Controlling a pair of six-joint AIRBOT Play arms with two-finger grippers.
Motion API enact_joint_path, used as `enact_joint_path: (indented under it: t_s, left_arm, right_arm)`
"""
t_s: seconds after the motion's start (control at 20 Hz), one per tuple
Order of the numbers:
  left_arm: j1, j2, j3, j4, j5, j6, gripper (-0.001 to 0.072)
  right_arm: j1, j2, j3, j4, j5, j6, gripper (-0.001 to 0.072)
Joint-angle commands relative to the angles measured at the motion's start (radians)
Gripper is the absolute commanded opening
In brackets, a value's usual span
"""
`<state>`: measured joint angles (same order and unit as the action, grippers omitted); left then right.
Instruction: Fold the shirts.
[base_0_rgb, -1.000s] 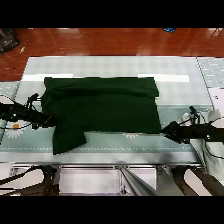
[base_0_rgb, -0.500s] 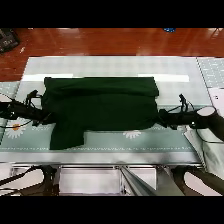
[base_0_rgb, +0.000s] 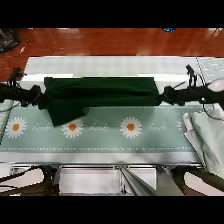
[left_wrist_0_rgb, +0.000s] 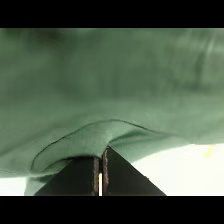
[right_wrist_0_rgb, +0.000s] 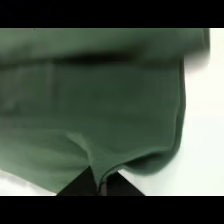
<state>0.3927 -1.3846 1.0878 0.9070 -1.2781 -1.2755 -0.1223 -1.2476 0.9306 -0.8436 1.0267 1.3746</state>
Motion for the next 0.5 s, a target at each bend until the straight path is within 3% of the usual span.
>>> enact_joint_path:
  t_s: [0.0, 0.45]
  left_arm:
    - [-0.036, -0.120, 0.182, -0.029, 0.055, -0.066, 0.0016]
    - [-0.125, -0.547, 0.721, -0.033, -0.069, -0.179, 0.0016]
  right_arm:
    - [0.002, -0.144, 0.172, -0.005, 0.002, 0.008, 0.0025]
    - [0.002, -0.430, 0.449, 0.020, -0.006, 0.010, 0.0025]
